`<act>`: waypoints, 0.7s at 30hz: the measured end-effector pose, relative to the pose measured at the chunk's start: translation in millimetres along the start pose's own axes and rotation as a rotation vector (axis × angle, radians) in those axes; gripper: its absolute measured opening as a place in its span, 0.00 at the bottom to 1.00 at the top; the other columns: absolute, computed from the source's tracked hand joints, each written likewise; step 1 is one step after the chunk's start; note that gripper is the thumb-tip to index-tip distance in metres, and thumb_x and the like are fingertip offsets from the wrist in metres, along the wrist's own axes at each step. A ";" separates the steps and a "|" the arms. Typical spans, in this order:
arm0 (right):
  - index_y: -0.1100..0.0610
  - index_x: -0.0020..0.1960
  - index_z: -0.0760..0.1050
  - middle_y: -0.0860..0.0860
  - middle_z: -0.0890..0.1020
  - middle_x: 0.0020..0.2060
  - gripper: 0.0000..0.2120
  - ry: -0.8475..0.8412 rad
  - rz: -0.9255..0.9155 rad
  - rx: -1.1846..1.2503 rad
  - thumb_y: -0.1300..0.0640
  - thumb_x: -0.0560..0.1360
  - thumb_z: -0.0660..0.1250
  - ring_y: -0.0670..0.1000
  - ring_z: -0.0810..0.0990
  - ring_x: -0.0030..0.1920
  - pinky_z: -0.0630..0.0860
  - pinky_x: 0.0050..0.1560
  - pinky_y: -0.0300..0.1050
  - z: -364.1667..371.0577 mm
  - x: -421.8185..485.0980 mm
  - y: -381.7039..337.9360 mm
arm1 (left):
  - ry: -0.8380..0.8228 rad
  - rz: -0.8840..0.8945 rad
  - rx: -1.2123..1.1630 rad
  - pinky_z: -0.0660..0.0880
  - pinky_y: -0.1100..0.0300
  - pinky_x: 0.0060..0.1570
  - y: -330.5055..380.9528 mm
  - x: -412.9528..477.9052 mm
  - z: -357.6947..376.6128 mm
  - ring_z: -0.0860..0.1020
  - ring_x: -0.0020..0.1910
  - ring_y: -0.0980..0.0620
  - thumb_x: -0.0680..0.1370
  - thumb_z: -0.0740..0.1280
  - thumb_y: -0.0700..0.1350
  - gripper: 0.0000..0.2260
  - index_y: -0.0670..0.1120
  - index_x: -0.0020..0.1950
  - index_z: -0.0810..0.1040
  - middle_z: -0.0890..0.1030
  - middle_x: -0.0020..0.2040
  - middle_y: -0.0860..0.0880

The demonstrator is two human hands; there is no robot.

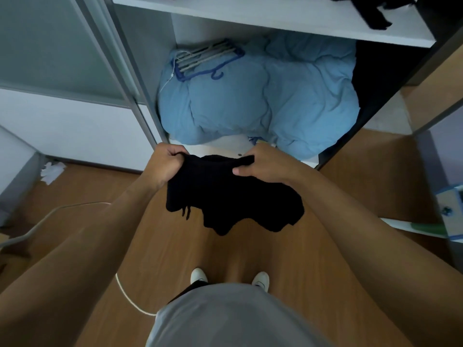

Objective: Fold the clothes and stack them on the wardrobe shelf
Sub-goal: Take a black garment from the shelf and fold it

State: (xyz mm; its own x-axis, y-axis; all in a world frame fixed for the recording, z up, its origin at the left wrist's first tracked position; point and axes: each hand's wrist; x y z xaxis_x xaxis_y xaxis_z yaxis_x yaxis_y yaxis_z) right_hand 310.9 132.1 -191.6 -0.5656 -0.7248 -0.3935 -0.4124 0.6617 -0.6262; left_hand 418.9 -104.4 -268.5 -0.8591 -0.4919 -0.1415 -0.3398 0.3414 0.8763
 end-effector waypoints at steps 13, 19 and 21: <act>0.50 0.42 0.79 0.43 0.83 0.34 0.06 -0.193 0.124 0.488 0.59 0.75 0.68 0.45 0.82 0.37 0.75 0.37 0.34 6.6 -17.5 -6.9 | -0.135 0.201 0.514 0.77 0.54 0.47 -39.7 -20.5 23.5 0.81 0.43 0.42 0.71 0.64 0.30 0.11 0.40 0.42 0.85 0.84 0.40 0.40; 0.57 0.42 0.73 0.51 0.73 0.34 0.13 -0.127 0.205 0.438 0.57 0.58 0.64 0.52 0.71 0.35 0.63 0.32 0.41 10.1 -23.8 -16.0 | -0.088 0.008 0.185 0.74 0.59 0.46 -0.7 -18.1 44.0 0.79 0.43 0.49 0.72 0.60 0.26 0.18 0.47 0.35 0.79 0.82 0.38 0.46; 0.55 0.44 0.75 0.52 0.73 0.35 0.15 -0.116 0.164 0.444 0.58 0.57 0.63 0.53 0.71 0.37 0.63 0.32 0.42 12.6 -22.4 -20.6 | -0.136 -0.017 0.059 0.73 0.58 0.48 11.7 -21.8 54.8 0.77 0.45 0.48 0.74 0.59 0.24 0.14 0.37 0.42 0.81 0.82 0.44 0.41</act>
State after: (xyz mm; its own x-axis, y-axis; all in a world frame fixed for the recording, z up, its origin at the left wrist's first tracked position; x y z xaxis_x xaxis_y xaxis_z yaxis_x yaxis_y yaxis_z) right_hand 341.1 132.2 -178.4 -0.5040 -0.6511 -0.5676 0.0347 0.6413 -0.7665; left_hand 412.7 -45.8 -280.4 -0.8958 -0.3858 -0.2205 -0.3729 0.3830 0.8451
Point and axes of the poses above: each hand's wrist, its own x-axis towards the middle knuckle, its own z-axis out of the palm, y = z × x
